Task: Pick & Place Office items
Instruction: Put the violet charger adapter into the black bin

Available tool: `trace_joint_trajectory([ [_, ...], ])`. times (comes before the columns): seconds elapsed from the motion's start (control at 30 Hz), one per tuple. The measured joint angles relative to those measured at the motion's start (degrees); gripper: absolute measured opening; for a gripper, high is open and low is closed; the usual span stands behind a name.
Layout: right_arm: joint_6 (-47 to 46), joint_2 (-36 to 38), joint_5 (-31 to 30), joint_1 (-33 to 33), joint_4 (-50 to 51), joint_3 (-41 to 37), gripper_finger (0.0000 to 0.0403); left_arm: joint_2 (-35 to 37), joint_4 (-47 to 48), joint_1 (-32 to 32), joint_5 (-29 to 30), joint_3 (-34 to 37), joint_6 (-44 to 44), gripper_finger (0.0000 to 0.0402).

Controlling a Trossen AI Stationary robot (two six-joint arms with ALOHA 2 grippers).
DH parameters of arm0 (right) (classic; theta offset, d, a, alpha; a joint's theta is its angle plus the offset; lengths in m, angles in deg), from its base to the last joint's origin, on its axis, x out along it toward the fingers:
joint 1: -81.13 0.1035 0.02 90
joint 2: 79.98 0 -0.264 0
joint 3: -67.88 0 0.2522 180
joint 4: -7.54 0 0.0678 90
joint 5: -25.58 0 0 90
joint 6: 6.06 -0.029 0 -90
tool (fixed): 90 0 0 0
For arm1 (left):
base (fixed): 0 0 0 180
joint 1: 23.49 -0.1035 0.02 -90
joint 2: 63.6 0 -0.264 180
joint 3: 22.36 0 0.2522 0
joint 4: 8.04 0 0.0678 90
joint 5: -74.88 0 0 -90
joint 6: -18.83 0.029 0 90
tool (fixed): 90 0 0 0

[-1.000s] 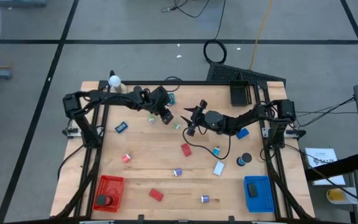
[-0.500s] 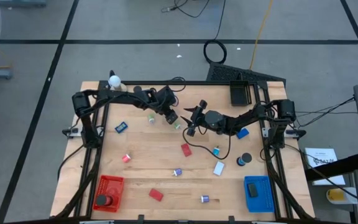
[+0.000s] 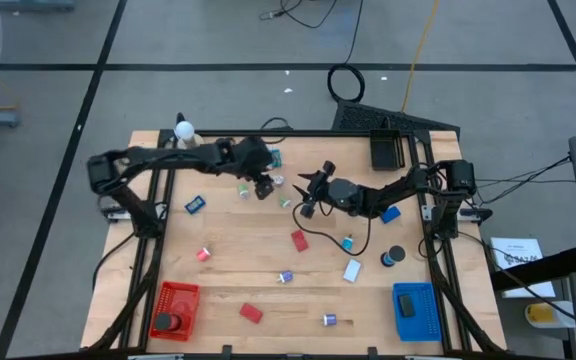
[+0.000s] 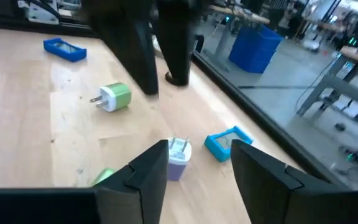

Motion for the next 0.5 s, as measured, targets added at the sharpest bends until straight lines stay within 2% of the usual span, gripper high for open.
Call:
trace_joint_trajectory([
  [0.13,-4.5,0.0,0.0,-0.2,1.5,0.0,0.0145,8.2,-11.0,1.4,-0.2,10.0,0.3,0.0146],
  [0.27,-10.6,0.1,1.0,-1.1,5.3,0.8,0.0127,15.2,-28.4,3.2,-1.0,23.9,0.2,0.0092],
  [0.37,-16.4,2.5,6.9,-3.1,24.2,6.9,0.0107,18.2,-45.5,4.5,-2.8,34.7,-0.1,0.0059],
  [0.5,-21.7,2.4,7.7,-5.8,53.4,21.8,0.0087,18.9,-66.5,5.5,-5.1,46.0,-0.5,0.0021],
])
